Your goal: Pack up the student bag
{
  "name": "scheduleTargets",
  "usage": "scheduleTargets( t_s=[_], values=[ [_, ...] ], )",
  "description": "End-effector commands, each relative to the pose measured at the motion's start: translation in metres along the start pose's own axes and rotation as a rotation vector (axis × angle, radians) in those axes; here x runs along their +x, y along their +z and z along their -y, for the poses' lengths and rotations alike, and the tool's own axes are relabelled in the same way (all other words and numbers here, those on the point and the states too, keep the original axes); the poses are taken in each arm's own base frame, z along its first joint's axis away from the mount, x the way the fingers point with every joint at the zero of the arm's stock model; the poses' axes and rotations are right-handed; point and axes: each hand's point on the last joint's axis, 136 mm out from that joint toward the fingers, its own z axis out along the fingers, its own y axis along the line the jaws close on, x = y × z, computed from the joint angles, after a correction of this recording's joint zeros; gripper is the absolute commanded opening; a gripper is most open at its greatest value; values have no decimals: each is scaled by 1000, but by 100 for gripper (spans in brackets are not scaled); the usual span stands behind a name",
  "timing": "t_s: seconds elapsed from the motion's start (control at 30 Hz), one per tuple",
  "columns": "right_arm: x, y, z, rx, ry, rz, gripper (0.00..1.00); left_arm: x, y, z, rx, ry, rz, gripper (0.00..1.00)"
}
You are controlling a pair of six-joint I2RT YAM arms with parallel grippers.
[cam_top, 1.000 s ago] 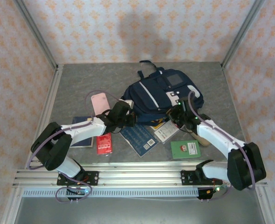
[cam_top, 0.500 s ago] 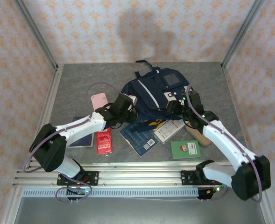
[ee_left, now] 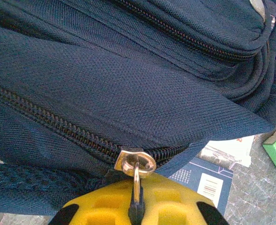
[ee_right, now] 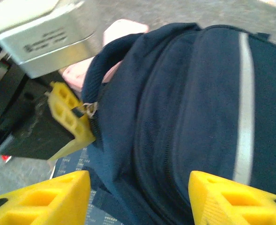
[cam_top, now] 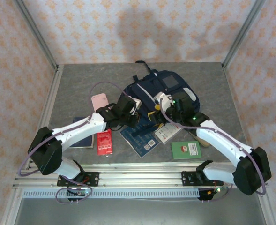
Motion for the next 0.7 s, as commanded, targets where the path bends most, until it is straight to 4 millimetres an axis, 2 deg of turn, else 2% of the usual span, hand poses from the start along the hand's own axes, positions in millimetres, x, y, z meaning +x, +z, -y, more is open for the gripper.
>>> scheduleTargets(
  t_s=[0.0, 0.13, 0.3, 0.4, 0.47, 0.5, 0.57, 0.67],
  values=[
    [-18, 5, -16, -96, -189, 100, 63, -28, -23, 11, 19, 37, 94, 0],
    [-14, 19, -15, -120, -226, 79, 66, -28, -25, 12, 25, 39, 93, 0],
    [2, 34, -22, -196, -253, 20, 64, -29, -25, 14, 35, 37, 94, 0],
    [11, 42, -18, -186, -270, -11, 62, -29, -25, 16, 46, 38, 93, 0],
    [14, 48, -12, -157, -278, -20, 54, -29, -25, 16, 48, 40, 91, 0],
    [14, 50, -7, -131, -281, -25, 47, -29, -25, 16, 47, 43, 90, 0],
    [15, 51, -3, -107, -300, -28, 30, -27, -25, 14, 37, 45, 84, 0],
    [19, 49, 4, -63, -335, -39, 0, -25, -28, 9, 7, 53, 74, 0]
  ],
)
